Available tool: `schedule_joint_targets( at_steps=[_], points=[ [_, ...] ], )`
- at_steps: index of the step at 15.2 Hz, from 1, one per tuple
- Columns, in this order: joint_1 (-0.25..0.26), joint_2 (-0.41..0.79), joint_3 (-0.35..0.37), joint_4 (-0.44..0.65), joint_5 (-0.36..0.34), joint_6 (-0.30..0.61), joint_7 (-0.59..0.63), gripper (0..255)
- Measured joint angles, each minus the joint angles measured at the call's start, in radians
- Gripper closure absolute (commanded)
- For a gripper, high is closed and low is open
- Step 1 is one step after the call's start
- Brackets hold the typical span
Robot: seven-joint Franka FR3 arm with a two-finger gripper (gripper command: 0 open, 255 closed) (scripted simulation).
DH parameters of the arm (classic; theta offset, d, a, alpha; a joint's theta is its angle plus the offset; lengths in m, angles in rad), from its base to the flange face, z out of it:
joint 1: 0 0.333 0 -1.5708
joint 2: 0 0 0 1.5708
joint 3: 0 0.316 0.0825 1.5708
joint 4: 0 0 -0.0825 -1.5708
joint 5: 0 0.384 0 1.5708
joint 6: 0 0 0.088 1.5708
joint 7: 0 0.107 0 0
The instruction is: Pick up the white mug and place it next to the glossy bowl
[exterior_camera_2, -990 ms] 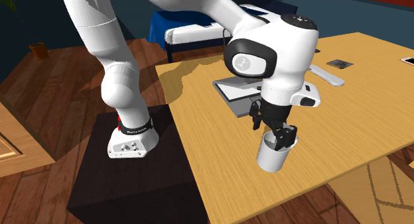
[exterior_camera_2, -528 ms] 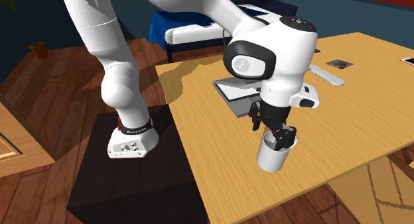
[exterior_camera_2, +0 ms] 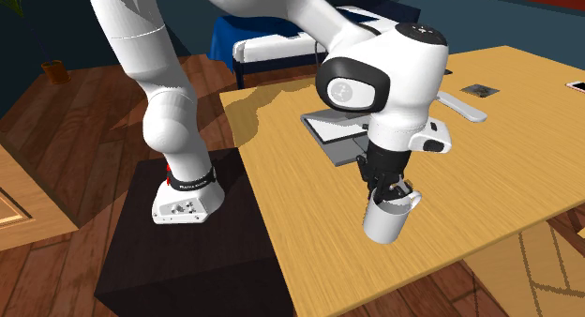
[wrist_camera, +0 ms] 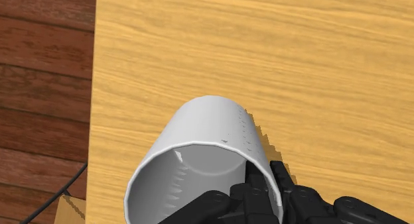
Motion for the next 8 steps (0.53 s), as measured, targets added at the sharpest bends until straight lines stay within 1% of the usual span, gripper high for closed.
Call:
schedule_joint_targets(
  at_steps=[3, 8],
  points=[
    [0.000, -0.005, 0.001, 0.003, -0.003, -0.007, 0.003, 255],
    [-0.002, -0.037, 0.007, 0.037, -0.024, -0.067, 0.018, 255]
  ],
)
